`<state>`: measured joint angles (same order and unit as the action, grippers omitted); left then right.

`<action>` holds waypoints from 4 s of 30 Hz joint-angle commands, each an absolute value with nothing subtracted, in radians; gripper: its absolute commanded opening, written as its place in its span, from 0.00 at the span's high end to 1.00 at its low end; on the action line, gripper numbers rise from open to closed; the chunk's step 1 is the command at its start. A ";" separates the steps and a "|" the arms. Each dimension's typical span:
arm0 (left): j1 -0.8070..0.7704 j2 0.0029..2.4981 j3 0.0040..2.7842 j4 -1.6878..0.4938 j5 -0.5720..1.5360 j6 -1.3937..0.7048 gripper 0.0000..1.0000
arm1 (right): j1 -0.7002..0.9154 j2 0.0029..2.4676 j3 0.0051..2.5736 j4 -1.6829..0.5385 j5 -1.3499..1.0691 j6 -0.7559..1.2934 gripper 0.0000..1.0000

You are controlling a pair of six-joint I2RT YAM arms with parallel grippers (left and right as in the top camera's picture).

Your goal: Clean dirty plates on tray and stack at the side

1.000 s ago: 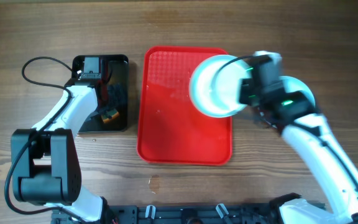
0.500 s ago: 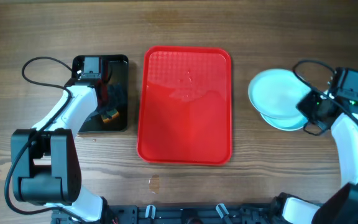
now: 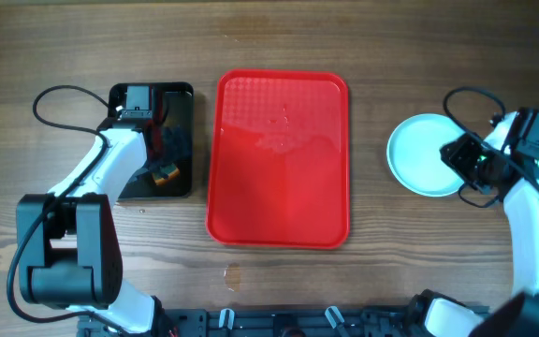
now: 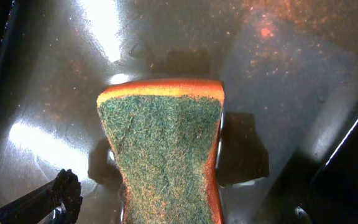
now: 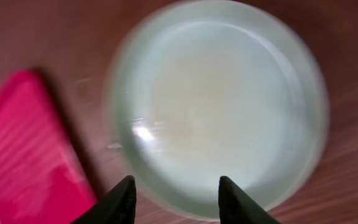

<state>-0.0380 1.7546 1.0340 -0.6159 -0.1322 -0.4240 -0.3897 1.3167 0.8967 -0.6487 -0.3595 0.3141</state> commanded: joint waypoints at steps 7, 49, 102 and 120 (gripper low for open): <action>-0.037 1.753 1.033 -0.613 -0.131 -0.422 0.00 | -0.155 0.884 0.905 -0.765 -0.730 0.116 0.28; -0.037 1.753 1.033 -0.613 -0.131 -0.422 0.00 | -0.034 0.003 0.156 -0.236 -0.070 0.109 0.00; -0.056 0.600 0.519 -0.210 -0.168 -0.420 0.00 | -0.034 0.011 0.005 0.003 -0.082 0.216 0.00; -0.006 0.003 0.052 0.062 -0.128 -0.389 0.00 | -0.034 0.011 0.005 0.003 -0.082 0.216 0.00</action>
